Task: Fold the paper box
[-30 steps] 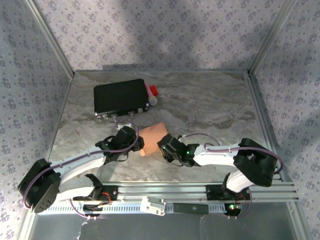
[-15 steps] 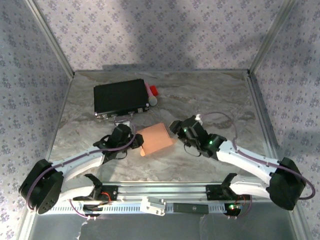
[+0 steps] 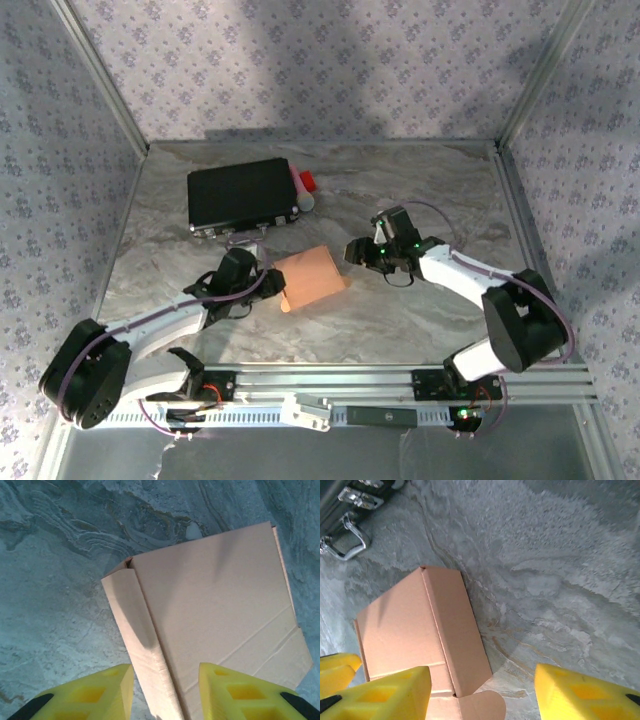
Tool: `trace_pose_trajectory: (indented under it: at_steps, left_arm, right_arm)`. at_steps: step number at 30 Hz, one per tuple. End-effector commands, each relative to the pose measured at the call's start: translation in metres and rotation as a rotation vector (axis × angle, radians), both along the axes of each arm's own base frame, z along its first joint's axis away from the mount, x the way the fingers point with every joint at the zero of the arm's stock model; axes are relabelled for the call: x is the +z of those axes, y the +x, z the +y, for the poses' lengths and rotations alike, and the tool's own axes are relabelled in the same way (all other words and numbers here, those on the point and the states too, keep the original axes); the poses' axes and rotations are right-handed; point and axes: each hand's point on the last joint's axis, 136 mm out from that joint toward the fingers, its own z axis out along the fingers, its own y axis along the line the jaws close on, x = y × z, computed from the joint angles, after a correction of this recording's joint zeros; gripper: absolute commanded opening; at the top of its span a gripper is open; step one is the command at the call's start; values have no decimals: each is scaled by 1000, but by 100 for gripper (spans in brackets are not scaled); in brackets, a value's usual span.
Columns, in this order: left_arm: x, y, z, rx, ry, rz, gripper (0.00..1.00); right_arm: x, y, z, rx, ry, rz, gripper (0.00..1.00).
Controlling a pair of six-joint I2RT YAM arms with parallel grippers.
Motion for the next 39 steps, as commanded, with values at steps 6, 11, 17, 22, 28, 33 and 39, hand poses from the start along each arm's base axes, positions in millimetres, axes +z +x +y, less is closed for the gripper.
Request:
trace_pose_trajectory:
  at_steps: [6,11,17,22,28,33,39]
  left_arm:
    - [-1,3,-4,-13,-34,-17,35]
    - [-9,2,-3,-15,-20,-9,34]
    - [-17,2,-2,-12,-9,-3,30]
    - [-17,1,-1,-12,-8,-9,29]
    - [-21,-1,3,-14,10,-8,23]
    - [-21,-2,3,-18,5,-10,22]
    - [-21,-4,7,-17,22,-11,18]
  right_arm:
    - [3,12,18,81,67,-8,58]
    - [2,16,24,97,96,-9,58]
    - [0,16,30,153,125,-21,66]
    - [-7,16,33,166,168,4,72]
    - [-14,12,41,202,208,27,73]
    - [-14,6,48,241,264,19,79]
    - [-22,1,48,246,264,46,79]
